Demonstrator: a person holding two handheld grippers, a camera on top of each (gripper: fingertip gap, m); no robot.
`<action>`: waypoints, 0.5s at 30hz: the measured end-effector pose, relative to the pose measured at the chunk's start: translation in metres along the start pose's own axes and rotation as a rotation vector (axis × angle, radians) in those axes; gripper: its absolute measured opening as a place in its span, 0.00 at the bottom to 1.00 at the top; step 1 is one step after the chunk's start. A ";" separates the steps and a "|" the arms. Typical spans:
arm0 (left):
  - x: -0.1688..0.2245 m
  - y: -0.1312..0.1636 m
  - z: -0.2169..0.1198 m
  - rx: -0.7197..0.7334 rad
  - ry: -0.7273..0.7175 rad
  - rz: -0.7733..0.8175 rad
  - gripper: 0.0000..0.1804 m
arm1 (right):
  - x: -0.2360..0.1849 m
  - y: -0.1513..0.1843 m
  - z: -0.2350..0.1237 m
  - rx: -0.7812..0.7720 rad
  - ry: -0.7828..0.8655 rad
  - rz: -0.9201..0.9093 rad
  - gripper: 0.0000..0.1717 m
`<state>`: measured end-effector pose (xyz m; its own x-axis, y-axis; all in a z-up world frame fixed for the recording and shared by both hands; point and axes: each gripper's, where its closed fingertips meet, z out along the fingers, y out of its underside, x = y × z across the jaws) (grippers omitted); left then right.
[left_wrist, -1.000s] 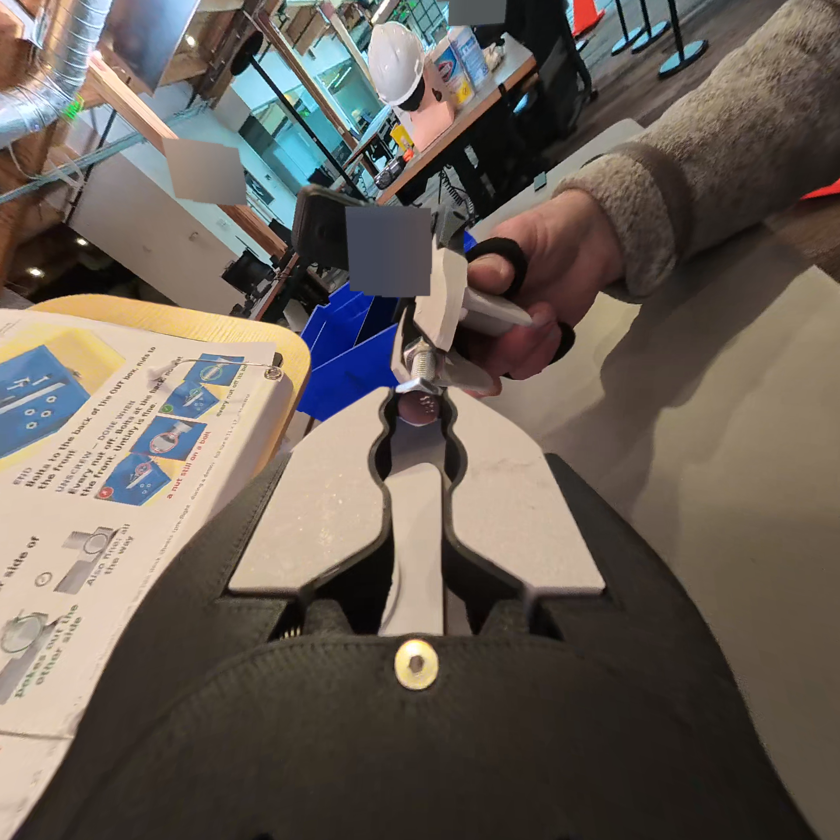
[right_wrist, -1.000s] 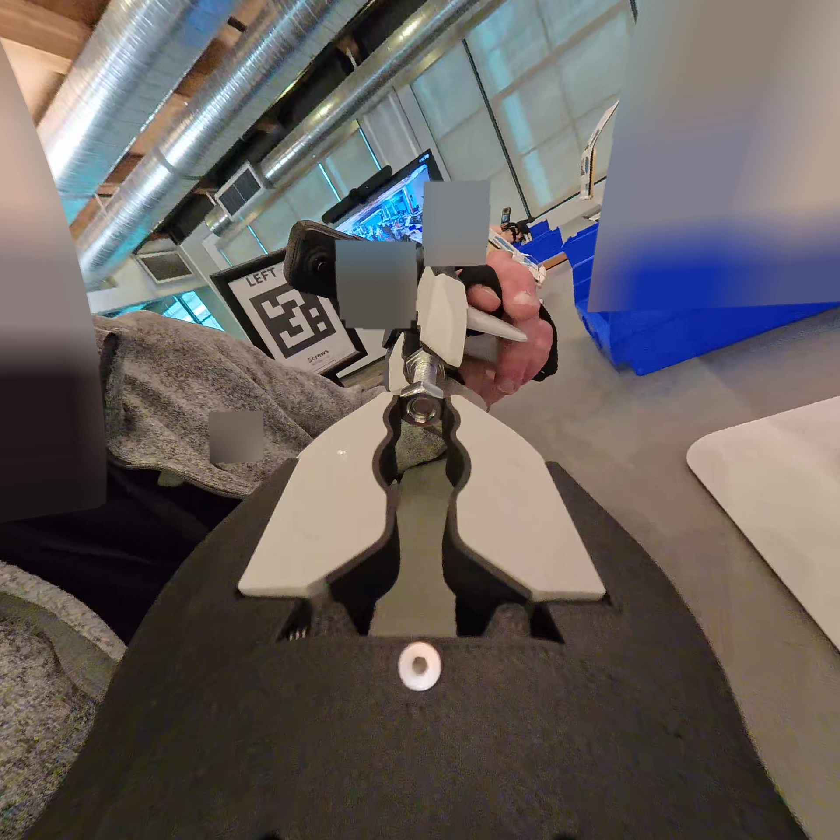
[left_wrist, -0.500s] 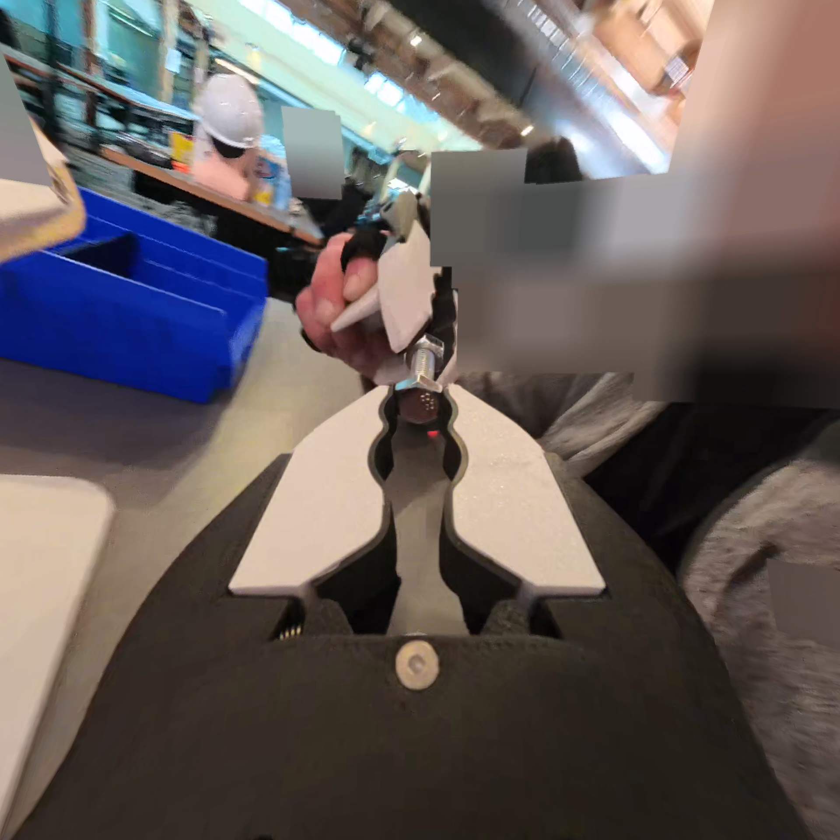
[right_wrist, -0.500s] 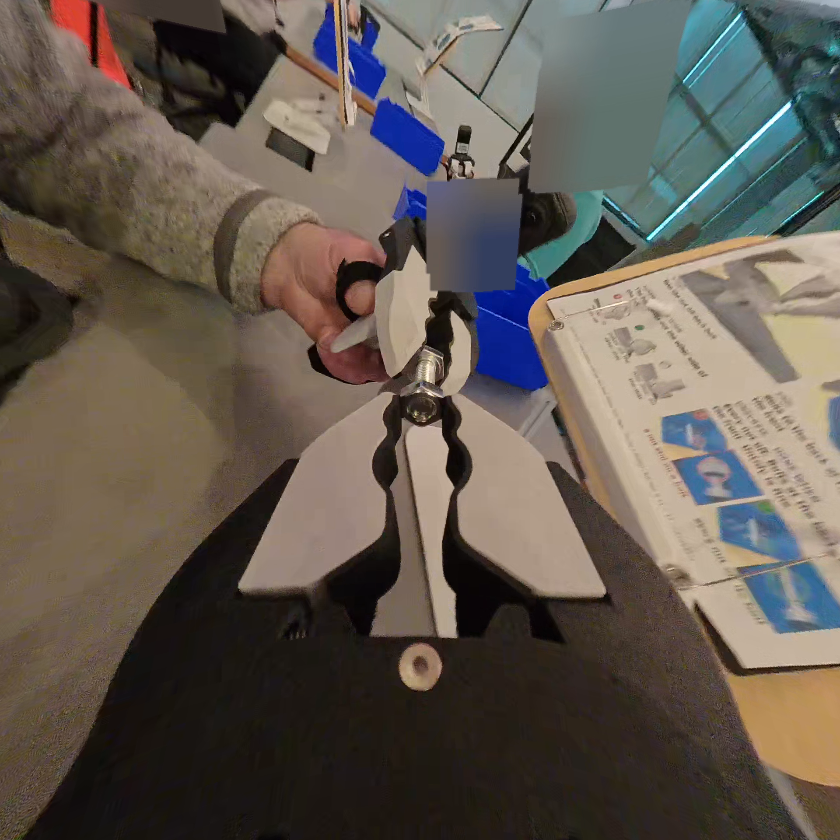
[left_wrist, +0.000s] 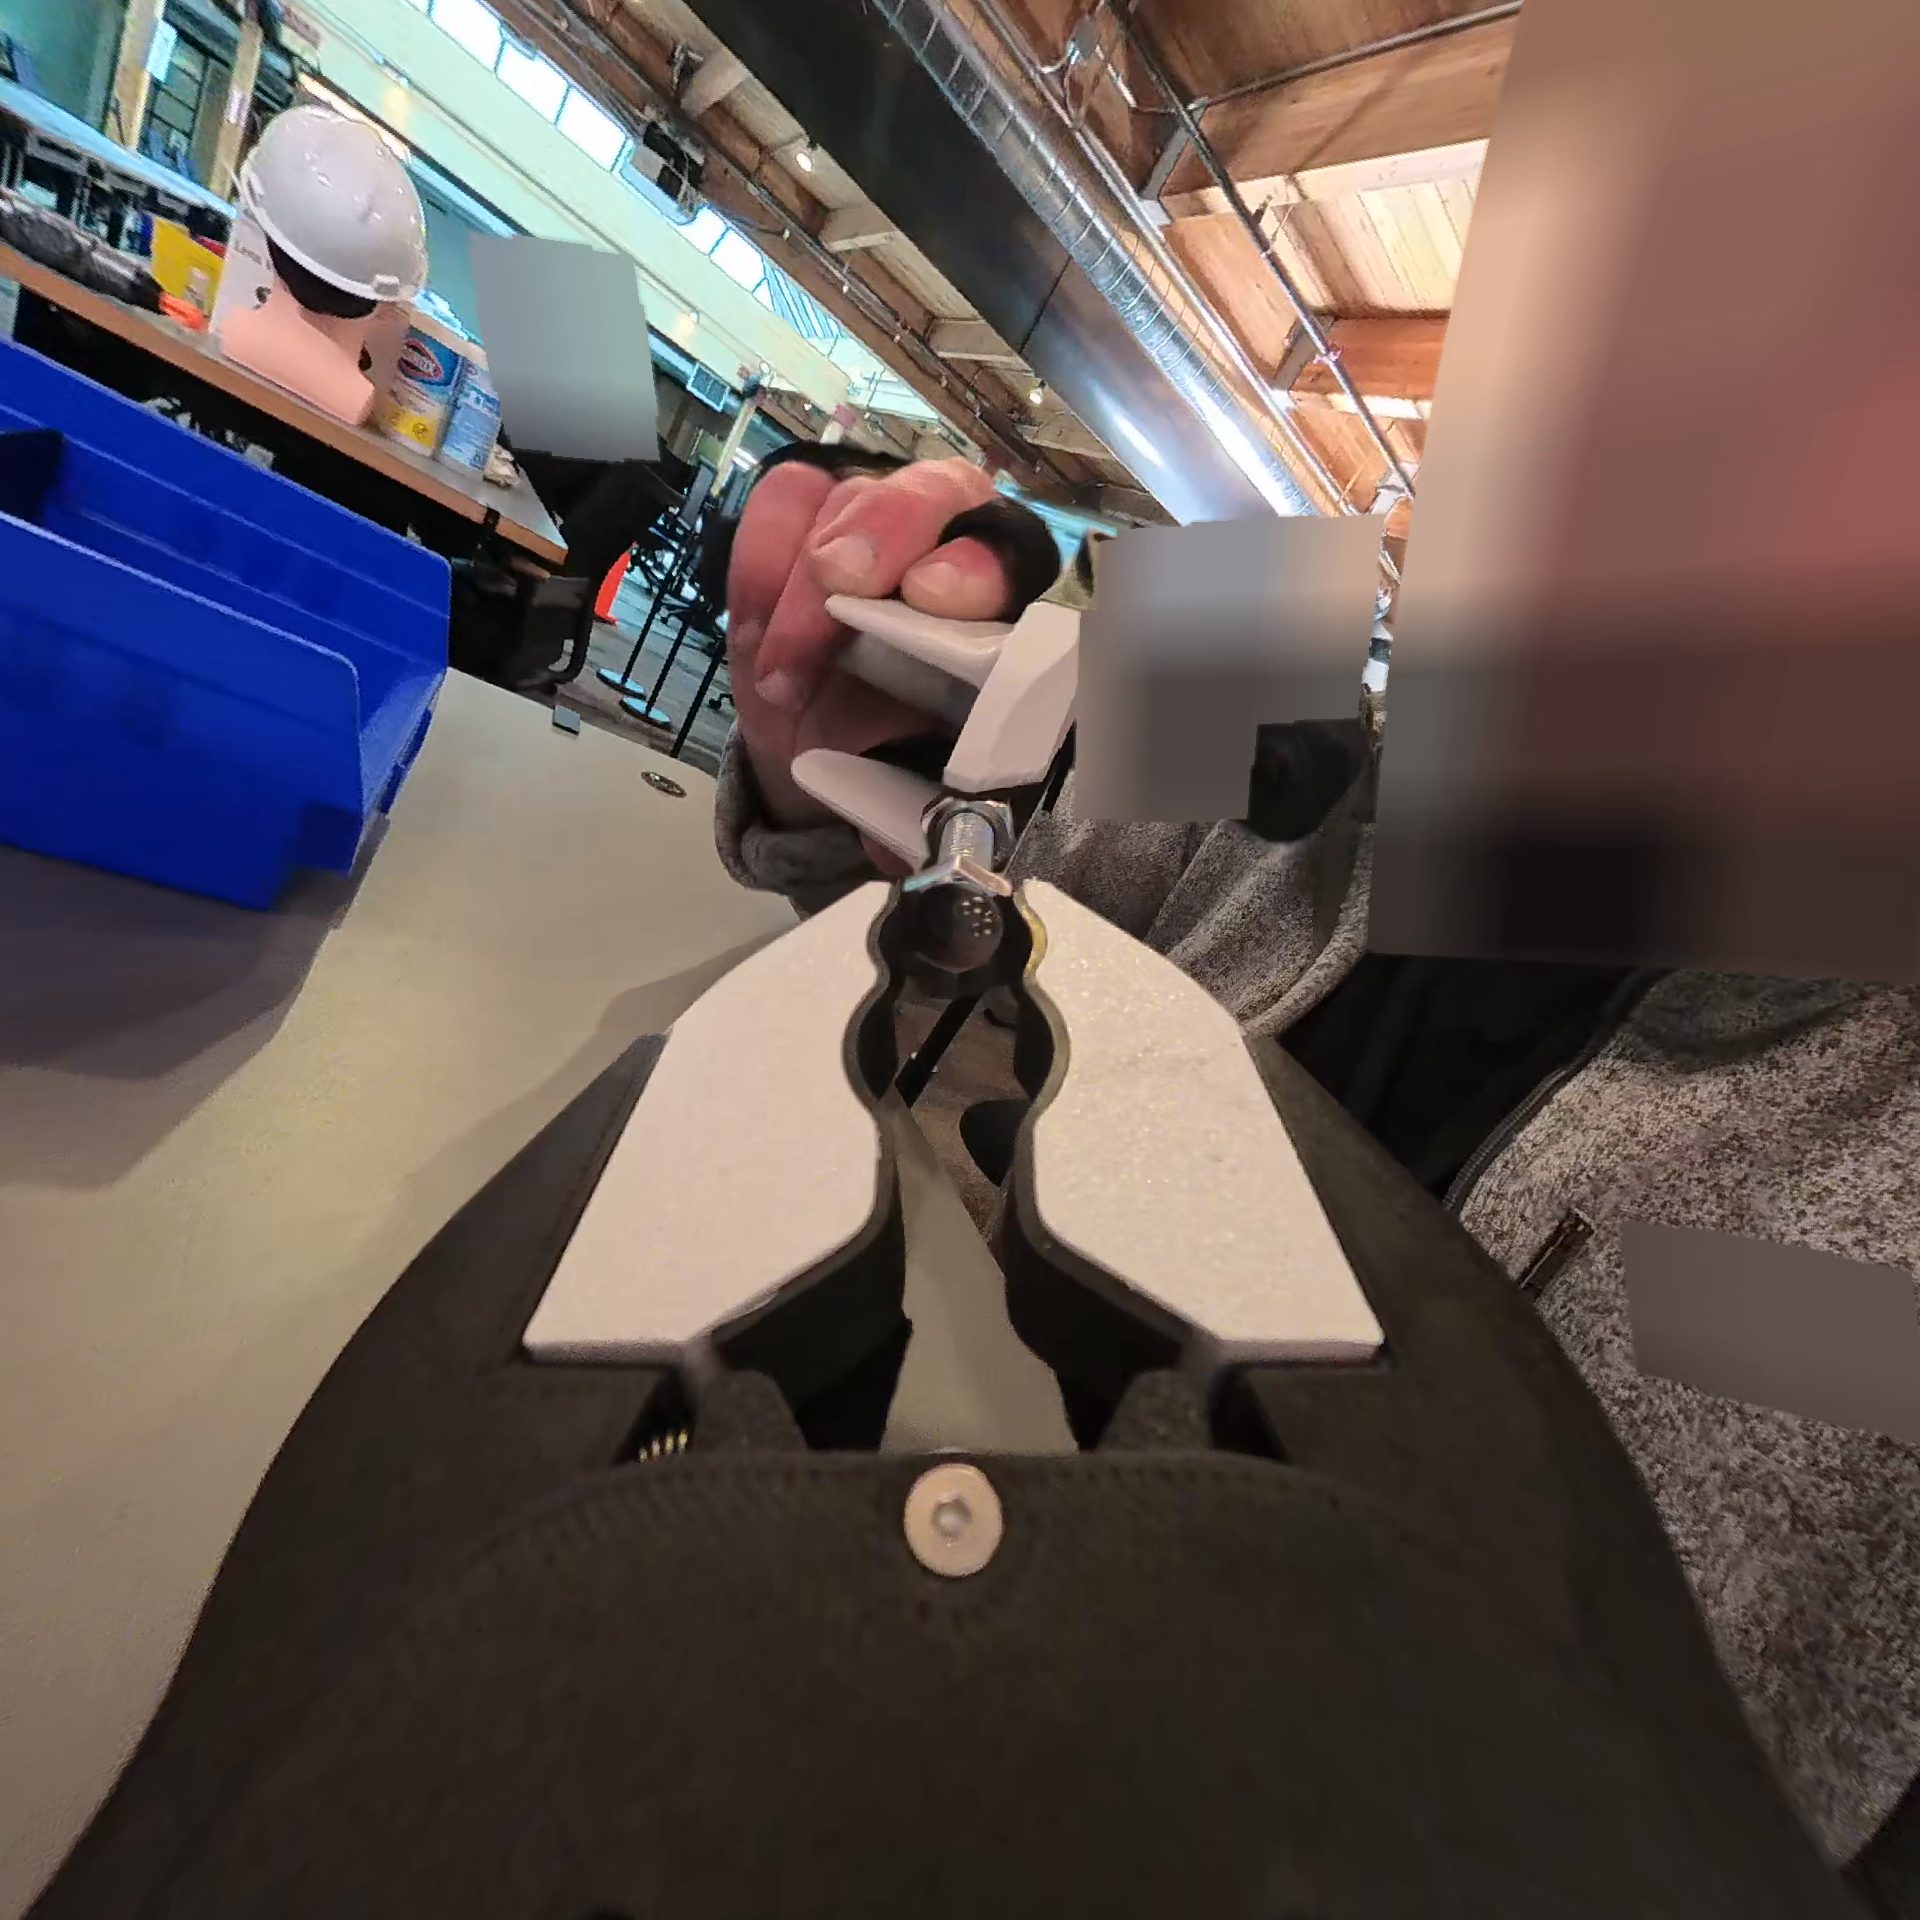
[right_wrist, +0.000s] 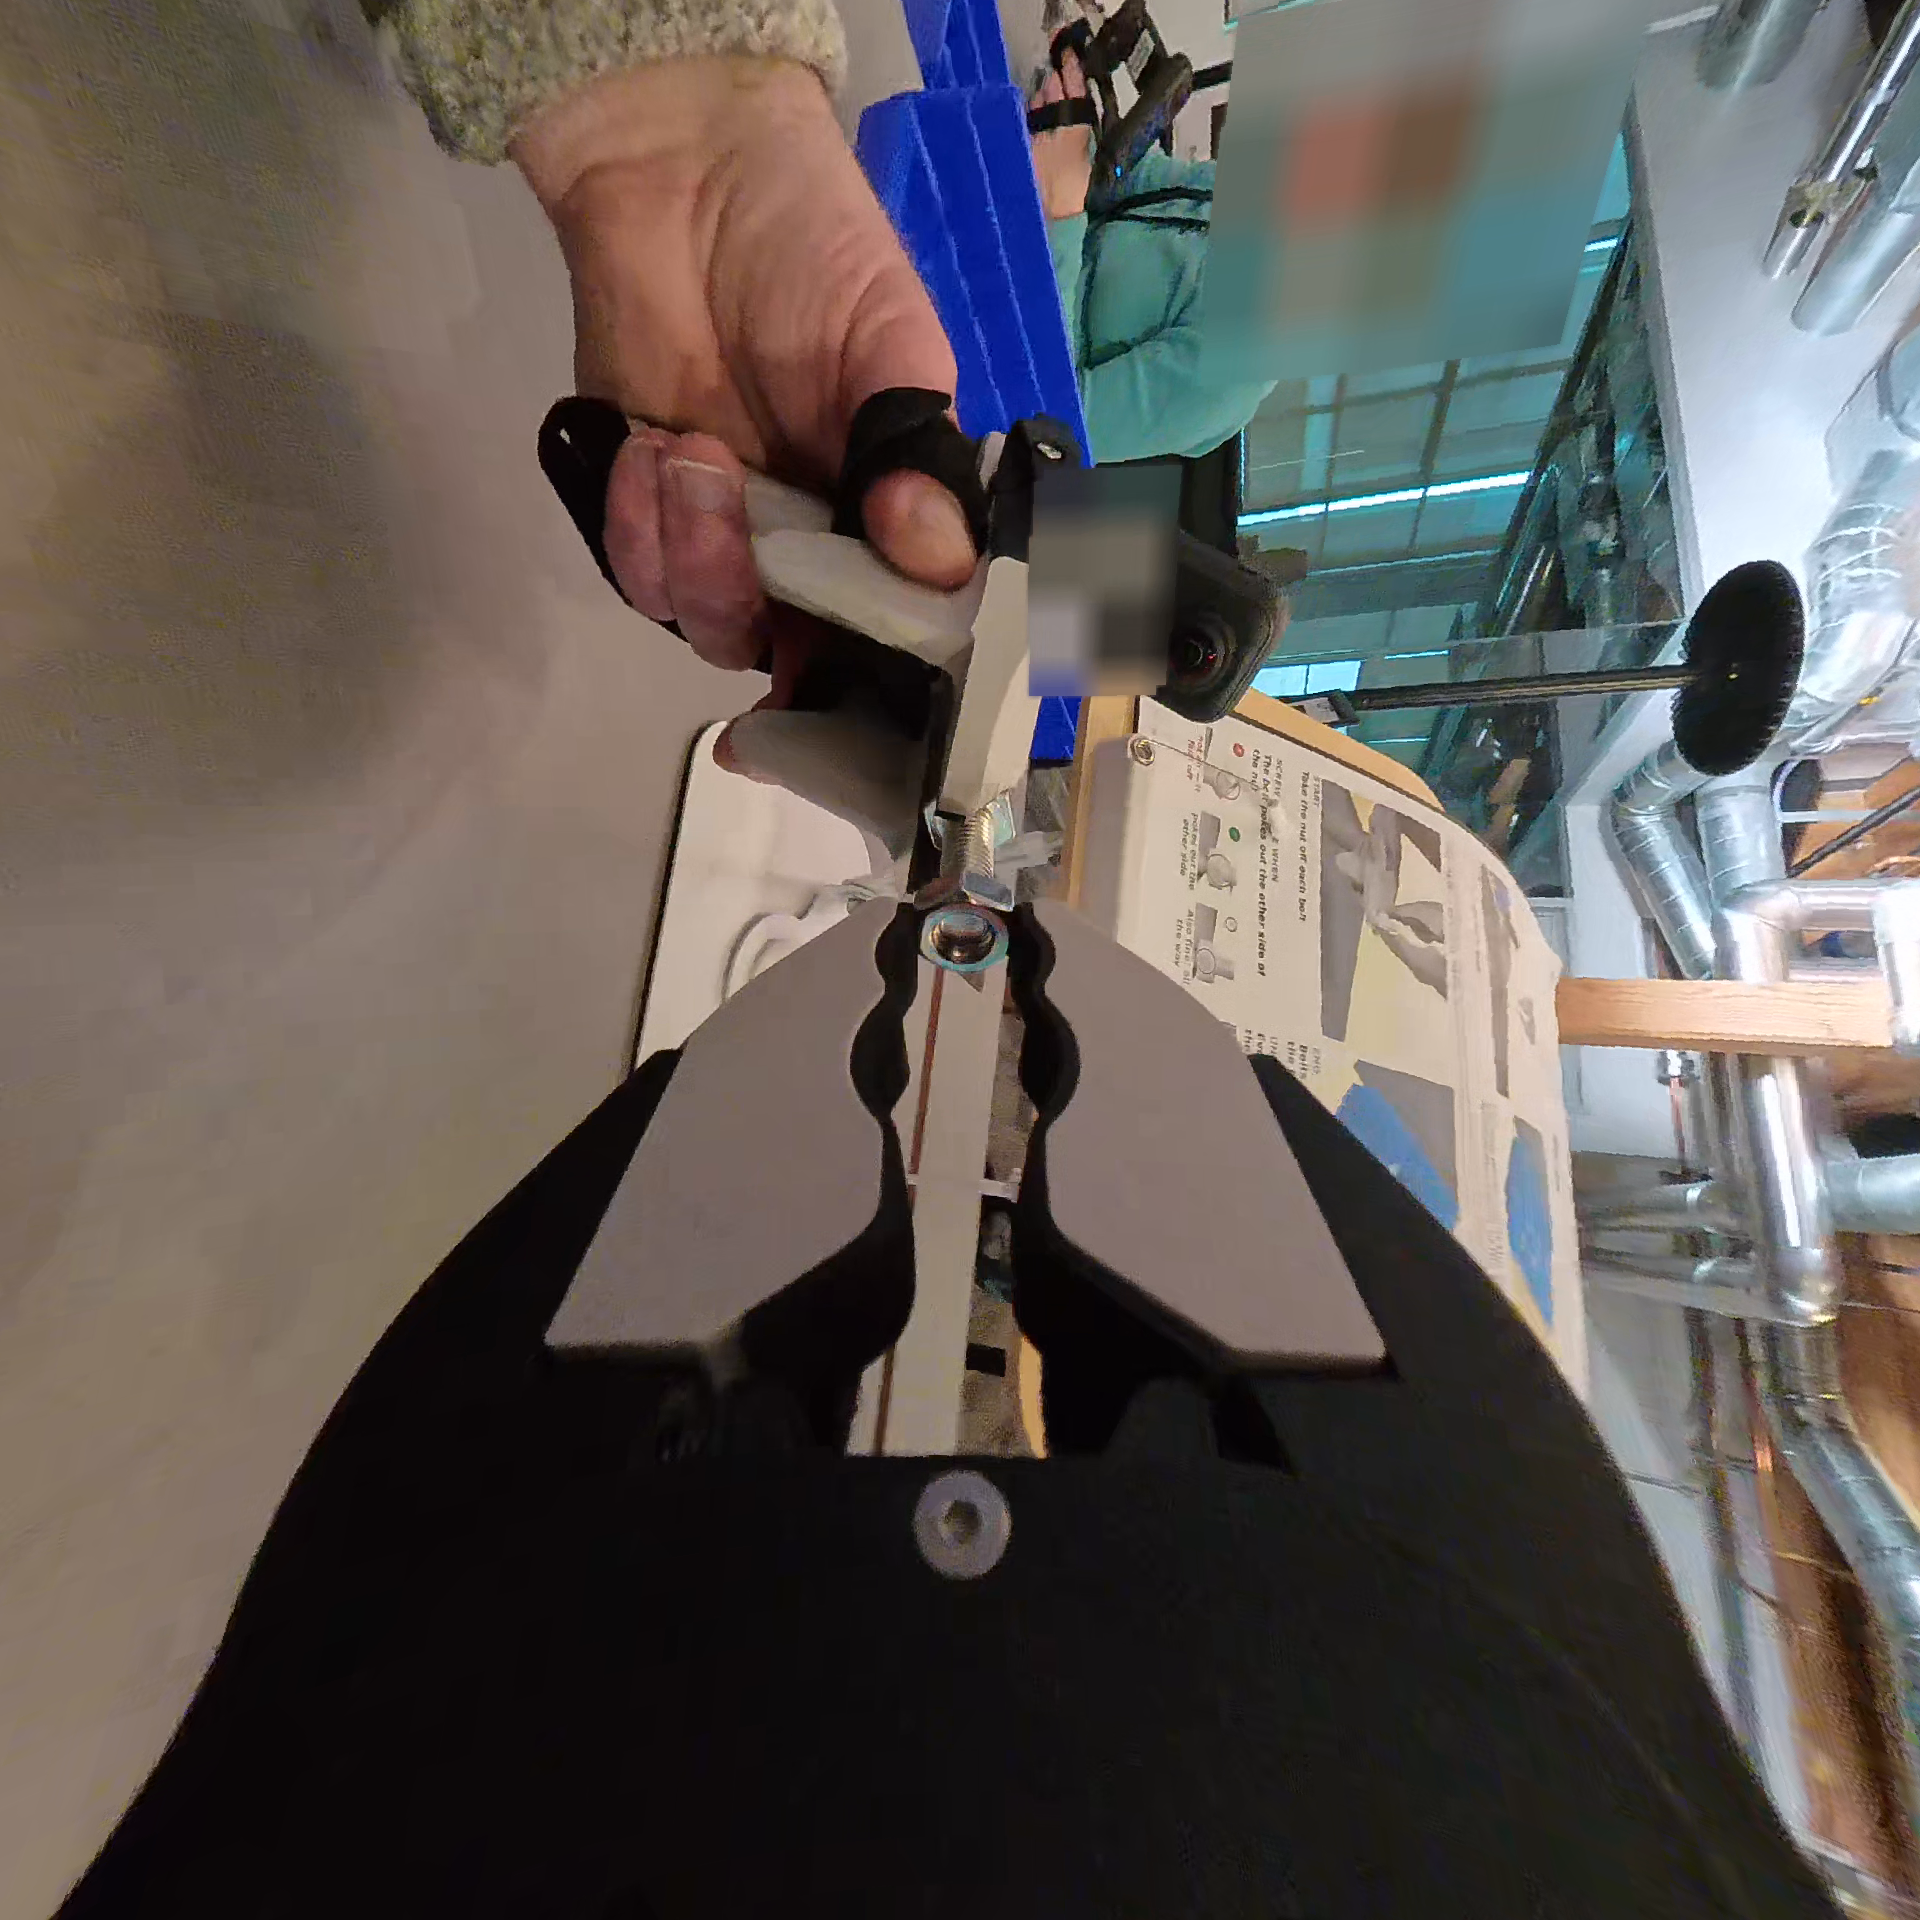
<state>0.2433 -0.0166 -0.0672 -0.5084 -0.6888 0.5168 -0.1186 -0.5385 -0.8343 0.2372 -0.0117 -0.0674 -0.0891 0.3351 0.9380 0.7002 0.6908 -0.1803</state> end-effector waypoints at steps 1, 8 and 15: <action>0.000 -0.001 0.001 0.002 -0.006 0.022 0.10 | 0.001 -0.001 -0.001 0.027 -0.014 0.066 0.10; -0.010 -0.010 -0.002 -0.089 -0.312 0.483 0.28 | 0.016 0.010 -0.011 0.299 -0.144 0.745 0.11; -0.014 -0.014 -0.001 -0.304 -0.615 1.007 0.28 | 0.007 0.015 -0.016 0.651 -0.481 1.451 0.10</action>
<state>0.2514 0.0005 -0.0631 -0.0092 -0.8922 -0.4516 -0.1405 0.4483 -0.8828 0.2585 -0.0093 -0.0587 0.0474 0.9650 -0.2579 0.0083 -0.2586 -0.9660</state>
